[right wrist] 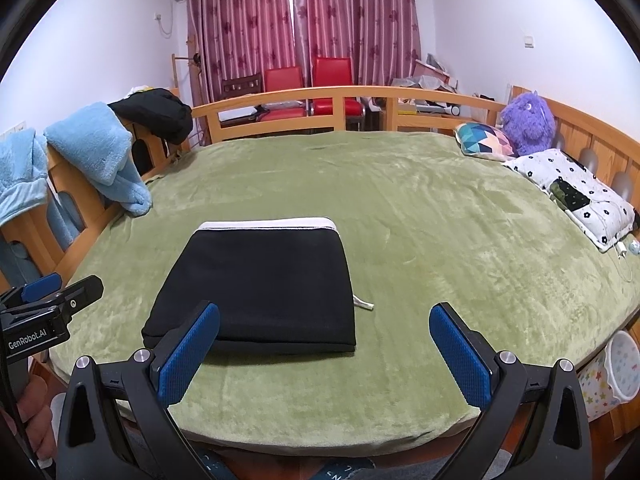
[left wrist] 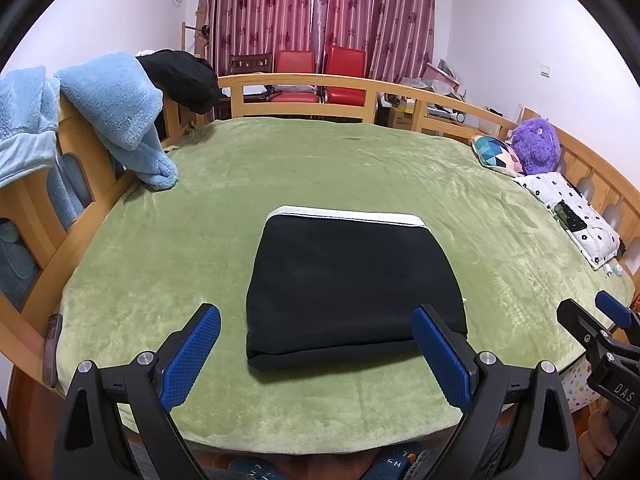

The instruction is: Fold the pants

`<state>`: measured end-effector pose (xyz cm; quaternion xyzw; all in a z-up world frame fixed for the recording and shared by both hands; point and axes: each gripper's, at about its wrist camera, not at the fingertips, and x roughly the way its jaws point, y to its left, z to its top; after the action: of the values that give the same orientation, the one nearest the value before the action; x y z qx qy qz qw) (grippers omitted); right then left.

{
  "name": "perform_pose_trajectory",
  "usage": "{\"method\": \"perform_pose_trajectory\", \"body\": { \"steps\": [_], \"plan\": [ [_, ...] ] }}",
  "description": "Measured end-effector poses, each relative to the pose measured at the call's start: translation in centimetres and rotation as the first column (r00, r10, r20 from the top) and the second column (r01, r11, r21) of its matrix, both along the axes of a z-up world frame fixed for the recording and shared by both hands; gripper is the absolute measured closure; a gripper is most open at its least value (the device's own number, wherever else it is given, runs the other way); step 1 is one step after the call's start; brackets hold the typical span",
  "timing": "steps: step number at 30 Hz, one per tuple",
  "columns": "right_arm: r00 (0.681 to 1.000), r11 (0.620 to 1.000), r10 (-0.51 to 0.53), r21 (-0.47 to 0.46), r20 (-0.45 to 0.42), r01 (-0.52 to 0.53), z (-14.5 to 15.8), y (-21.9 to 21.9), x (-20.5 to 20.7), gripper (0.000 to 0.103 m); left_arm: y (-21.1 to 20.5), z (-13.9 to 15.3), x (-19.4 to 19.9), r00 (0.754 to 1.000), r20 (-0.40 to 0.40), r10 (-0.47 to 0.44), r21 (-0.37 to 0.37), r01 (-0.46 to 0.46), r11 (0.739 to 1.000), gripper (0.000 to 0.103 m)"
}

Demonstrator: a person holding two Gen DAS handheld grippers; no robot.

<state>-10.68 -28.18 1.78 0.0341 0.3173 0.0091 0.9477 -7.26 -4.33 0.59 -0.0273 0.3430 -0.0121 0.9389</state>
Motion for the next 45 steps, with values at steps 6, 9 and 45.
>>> {"method": "perform_pose_trajectory", "body": {
  "steps": [6,9,45],
  "plan": [
    [1.000,1.000,0.001,-0.004,-0.001,-0.001,0.06,0.08,0.14,0.000,0.09,-0.01,0.00,1.000,0.001,0.003,0.000,-0.003,1.000,0.006],
    [1.000,1.000,0.001,-0.002,0.001,-0.001,0.06,0.08,0.10,0.000,0.25,-0.02,0.11,1.000,0.002,0.002,0.000,-0.002,1.000,0.006],
    [1.000,1.000,0.003,0.001,-0.004,-0.003,-0.40,-0.08,0.46,0.000,0.23,0.26,-0.34,1.000,0.002,0.020,-0.007,-0.020,1.000,0.006]
  ]
}}
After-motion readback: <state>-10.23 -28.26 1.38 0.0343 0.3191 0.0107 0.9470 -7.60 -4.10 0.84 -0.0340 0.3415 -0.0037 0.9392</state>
